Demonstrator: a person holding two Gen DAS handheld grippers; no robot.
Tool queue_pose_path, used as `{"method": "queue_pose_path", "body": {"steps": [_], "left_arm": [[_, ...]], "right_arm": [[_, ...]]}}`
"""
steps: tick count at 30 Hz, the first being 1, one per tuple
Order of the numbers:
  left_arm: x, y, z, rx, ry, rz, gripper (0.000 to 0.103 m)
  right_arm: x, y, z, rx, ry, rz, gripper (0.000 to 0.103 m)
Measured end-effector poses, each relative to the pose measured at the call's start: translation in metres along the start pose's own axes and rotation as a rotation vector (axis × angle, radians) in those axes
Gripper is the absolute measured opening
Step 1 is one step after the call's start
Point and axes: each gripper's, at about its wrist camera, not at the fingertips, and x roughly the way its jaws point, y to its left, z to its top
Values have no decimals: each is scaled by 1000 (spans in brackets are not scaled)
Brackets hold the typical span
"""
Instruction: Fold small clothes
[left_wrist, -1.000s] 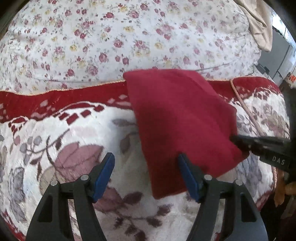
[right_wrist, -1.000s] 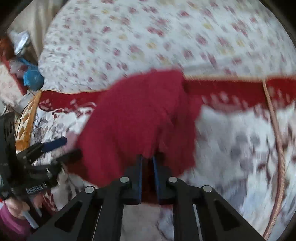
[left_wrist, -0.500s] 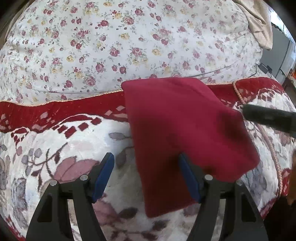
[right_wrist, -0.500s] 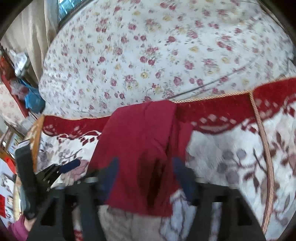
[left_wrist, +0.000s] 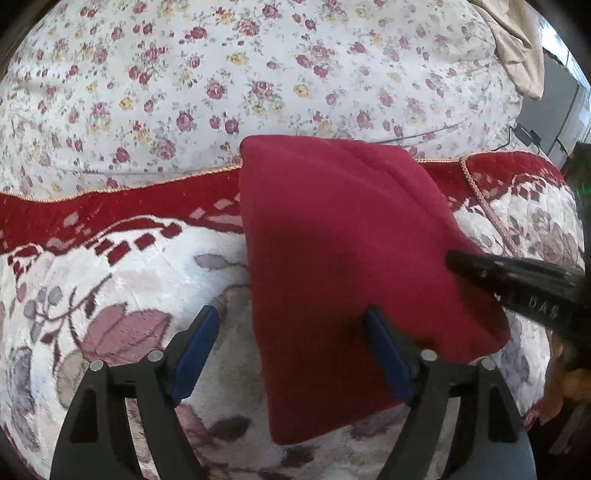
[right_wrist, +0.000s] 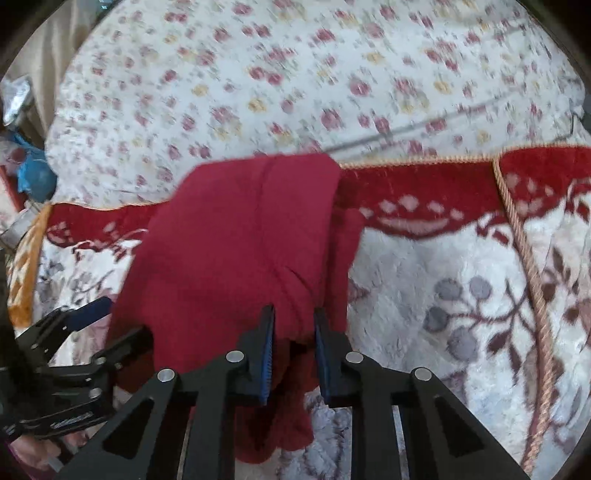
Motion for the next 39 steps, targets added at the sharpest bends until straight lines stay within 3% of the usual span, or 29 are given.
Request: {"method": "queue_pose_path", "body": {"steps": [6,9,11,12,13,16,20,22,25,39], "left_arm": [[-1,3,1,-3,4,-5,85],[2,9,2,-38,23,-37,85],[0,15,5,-57,21,-65,85],[0,20,8,-76,17,-88,85],[0,25,10,-100,14,-111,86],[7,40,15,-186,22,-162,90],[24,51,19,-242,60,-223,93],[31,52,20,-248,65,-243,95],[43,50,23,-246,78,-273,97],[49,42,28,-210,63,-234,99]], "right_arm": [[-14,-1,-3,-12,6,5,20],[-10,-11,-1,53,-4,66,25],[-12,-19,3,105,-11,109,47],[-13,-25,5,135,-22,127,65],[-13,-29,7,154,-37,138,76],[1,-36,16,193,-43,194,85],[35,-45,20,246,29,239,88],[47,-47,19,267,26,292,91],[53,-44,19,255,-2,308,93],[57,-42,21,241,-15,294,95]]}}
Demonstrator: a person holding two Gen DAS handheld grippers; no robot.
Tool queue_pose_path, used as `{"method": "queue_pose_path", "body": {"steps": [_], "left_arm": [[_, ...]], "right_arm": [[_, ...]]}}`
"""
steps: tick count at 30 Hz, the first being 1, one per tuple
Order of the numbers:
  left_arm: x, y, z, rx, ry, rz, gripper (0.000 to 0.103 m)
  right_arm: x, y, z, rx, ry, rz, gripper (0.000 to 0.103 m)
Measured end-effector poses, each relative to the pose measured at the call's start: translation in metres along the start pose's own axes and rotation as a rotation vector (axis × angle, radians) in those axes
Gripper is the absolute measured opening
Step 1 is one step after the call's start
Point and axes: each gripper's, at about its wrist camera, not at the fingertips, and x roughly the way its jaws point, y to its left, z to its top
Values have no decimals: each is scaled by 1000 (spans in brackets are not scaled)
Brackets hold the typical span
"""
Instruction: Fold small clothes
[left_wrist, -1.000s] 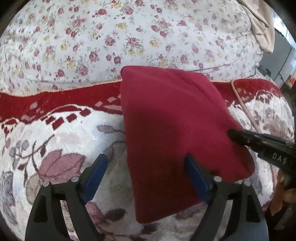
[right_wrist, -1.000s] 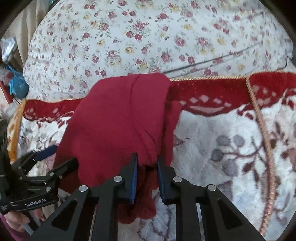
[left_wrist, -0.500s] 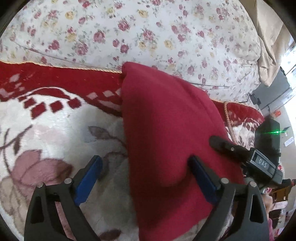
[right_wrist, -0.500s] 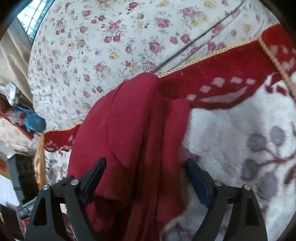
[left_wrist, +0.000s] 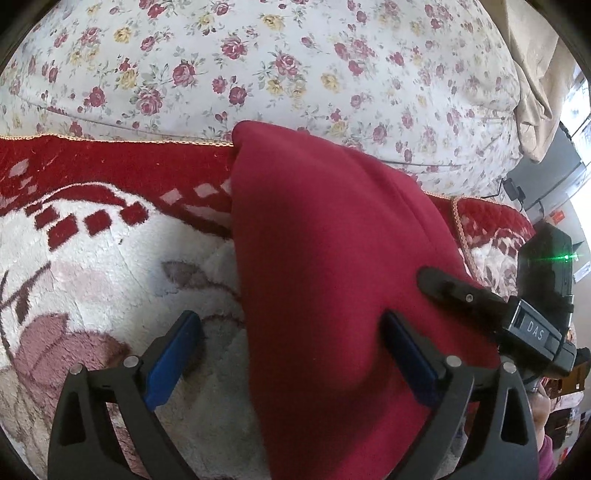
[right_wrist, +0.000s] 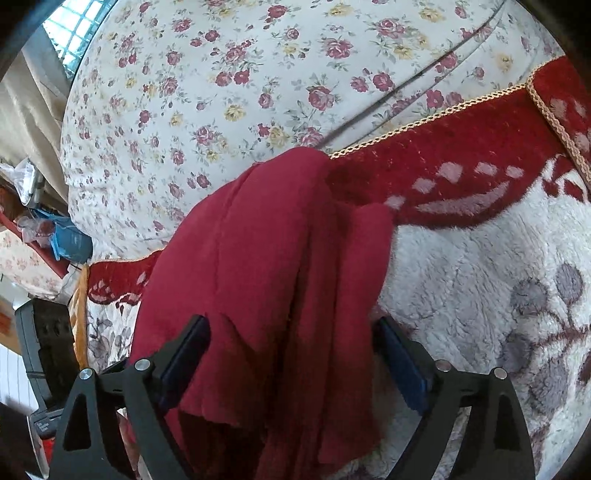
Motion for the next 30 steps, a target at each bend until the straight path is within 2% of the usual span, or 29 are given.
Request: {"method": "queue_pose_path", "body": {"steps": [11,17,19,20,22,24,27,30], "left_arm": [[-3,-2,-1,5,-6,18,99],[-4,-8,-2,27,-7,32,98],[-5,-11,-4,46,-8,19,83],[-7,-15,-5,63,-7,-4,68],[-11,-24,-6,107,-15,16,63],[-17,-29,-6,132,-26,15,51],[-32,-29,-6,129,-33,0,43],[-56,-36,-11,153,-57,-3,42]], "right_arm": [[-2,4,-3,-15,-11,1,93],[-3,14,-5,-66,-18,-17,81],[-5,15,-6,-68,-22,-26,74],[-7,15,-5,-61,-24,-26,72],[-11,16,-5,-60,-28,-24,62],[-16,20,-6,-75,-32,-25,56],[-25,29,-8,-85,-39,-16,52],[-39,48,-16,-107,-34,24,52]]}}
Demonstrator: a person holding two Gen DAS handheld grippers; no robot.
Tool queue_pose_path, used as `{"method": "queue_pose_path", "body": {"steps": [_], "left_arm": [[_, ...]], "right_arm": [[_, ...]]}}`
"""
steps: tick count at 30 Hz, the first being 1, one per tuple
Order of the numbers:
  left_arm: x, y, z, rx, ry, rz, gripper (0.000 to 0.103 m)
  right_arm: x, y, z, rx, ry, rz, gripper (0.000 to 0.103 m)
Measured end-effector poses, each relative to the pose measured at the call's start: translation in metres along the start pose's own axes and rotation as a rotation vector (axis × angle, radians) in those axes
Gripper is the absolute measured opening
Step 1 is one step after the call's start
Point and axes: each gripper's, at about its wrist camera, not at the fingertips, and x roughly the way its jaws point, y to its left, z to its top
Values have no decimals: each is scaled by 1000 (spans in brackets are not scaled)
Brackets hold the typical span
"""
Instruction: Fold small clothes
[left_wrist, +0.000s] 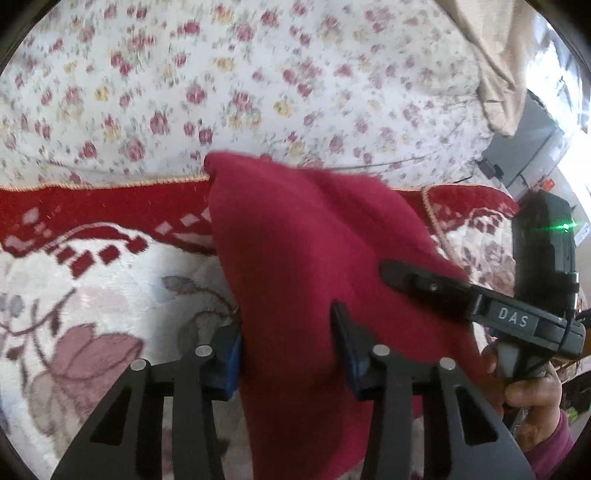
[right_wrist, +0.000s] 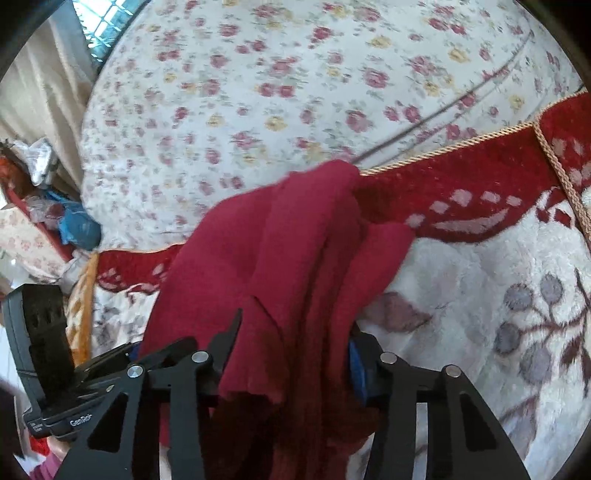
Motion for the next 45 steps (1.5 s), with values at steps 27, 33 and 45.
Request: {"method": "queue_pose_path", "body": {"steps": [27,33,45], "left_arm": [[-123,13,-119,3,-120,306,79],[-128,12,-123,26,-116,375,80],[-146,-2,-120,37,-199,407,81]], "right_arm": [[-92,123,-126,-338,13,1,59],[-51,119,-162,-432,143,-159,42],[-89,128,-163,-397,44,-196,72]]}}
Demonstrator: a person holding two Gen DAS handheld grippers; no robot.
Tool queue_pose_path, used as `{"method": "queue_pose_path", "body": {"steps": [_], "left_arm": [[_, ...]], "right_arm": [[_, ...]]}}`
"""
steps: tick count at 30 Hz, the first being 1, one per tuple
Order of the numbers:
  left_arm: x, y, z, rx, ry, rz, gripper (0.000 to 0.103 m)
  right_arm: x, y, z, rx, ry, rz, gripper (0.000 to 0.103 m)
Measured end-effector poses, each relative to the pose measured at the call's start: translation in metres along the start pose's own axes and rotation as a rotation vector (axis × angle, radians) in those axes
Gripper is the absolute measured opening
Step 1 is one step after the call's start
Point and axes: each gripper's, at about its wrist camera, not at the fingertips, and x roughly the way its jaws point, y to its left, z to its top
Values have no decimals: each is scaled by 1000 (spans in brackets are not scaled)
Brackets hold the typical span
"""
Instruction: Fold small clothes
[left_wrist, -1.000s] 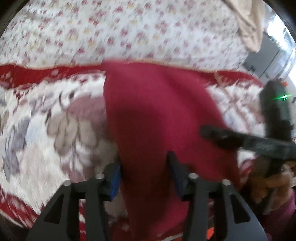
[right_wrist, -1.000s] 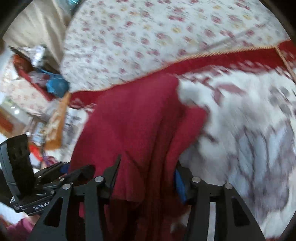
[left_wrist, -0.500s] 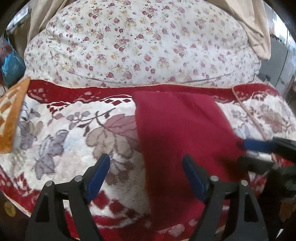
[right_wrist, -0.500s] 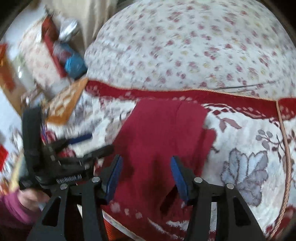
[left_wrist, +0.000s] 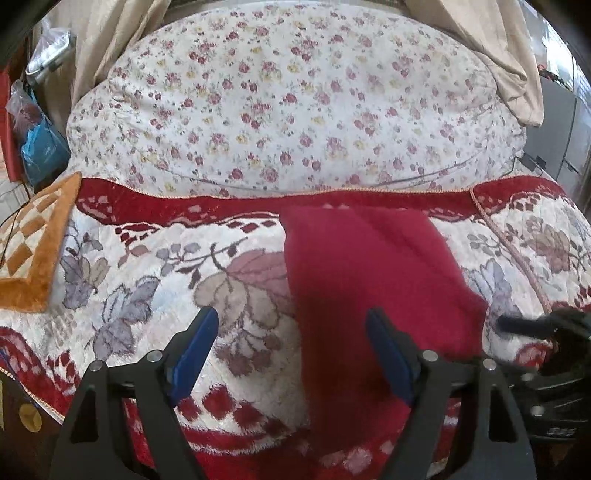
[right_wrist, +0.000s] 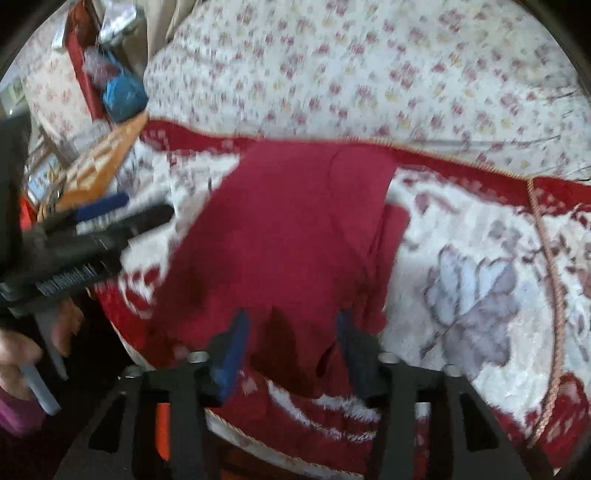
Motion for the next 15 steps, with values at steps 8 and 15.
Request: {"method": "queue_pose_path", "body": {"steps": [8,15], "left_arm": [[-10,-1,6,-29,-37,11,89],[-10,3,6,-44,-35,17,89]], "right_arm": [[-17,12,23,58,-118,-134,85],[-5,19,26,55,-130,-179,93]]}}
